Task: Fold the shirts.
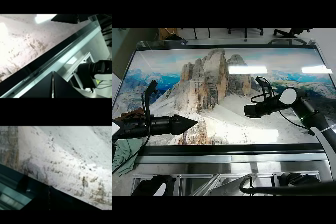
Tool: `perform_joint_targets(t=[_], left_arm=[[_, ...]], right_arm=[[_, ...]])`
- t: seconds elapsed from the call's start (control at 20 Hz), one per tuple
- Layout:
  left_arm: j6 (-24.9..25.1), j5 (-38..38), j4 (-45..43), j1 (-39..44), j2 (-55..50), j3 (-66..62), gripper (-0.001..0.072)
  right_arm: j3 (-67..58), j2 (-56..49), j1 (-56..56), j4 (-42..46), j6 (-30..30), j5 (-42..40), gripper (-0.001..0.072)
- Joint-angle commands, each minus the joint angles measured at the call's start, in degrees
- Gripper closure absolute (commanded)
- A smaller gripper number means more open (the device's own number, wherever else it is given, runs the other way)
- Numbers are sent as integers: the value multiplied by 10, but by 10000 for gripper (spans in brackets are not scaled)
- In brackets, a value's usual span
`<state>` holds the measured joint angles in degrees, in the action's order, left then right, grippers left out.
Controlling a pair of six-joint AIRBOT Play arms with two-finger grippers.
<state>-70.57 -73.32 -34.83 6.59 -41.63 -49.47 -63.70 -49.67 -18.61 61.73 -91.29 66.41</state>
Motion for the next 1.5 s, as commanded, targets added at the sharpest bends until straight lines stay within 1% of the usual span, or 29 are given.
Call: perform_joint_targets(t=[0.0, 0.4, 0.5, 0.75, 0.8, 0.85, 1.0, 1.05, 1.1, 1.15, 1.2, 1.25, 1.3, 1.35, 1.4, 1.45], left_arm=[[0, 0, 0, 0, 0, 0, 685], [0, 0, 0, 0, 0, 0, 685], [0, 10, 0, 0, 0, 0, 685], [1, 169, -4, -6, 0, 0, 685], [1, 205, -24, -13, 0, 0, 685], [1, 248, -70, -23, -1, 0, 685], [1, 354, -279, -86, -34, 0, 685], [0, 375, -346, -121, -53, 0, 684], [0, 382, -390, -163, -75, -1, 680], [1, 378, -409, -206, -100, -4, 525], [1, 378, -413, -249, -126, -7, 117], [0, 379, -411, -295, -158, -10, 8], [0, 381, -411, -332, -189, -15, 8], [1, 394, -412, -368, -223, -19, 7], [8, 405, -418, -395, -253, -23, 7], [29, 412, -424, -420, -284, -30, 7]], right_arm=[[0, 0, 0, 0, 0, 0, 697], [0, 0, 0, 0, 0, 0, 697], [0, 0, 0, 0, 0, 0, 697], [0, 0, 0, 0, 0, 0, 697], [0, 0, 0, 0, 0, 0, 697], [0, -1, 0, 0, 0, 0, 697], [0, -14, -1, -2, 0, -15, 697], [0, -20, -1, -5, 0, -18, 696], [0, -28, 0, -7, 0, -17, 697], [0, -37, 0, -7, 0, -17, 694], [0, -47, 0, -7, 0, -17, 691], [0, -58, 0, -7, 0, -17, 689], [0, -67, 0, -7, 0, -17, 664], [0, -75, 0, -7, 0, -17, 467], [0, -83, 0, -7, 0, -17, 197], [0, -90, 0, -7, 0, -17, 53]])
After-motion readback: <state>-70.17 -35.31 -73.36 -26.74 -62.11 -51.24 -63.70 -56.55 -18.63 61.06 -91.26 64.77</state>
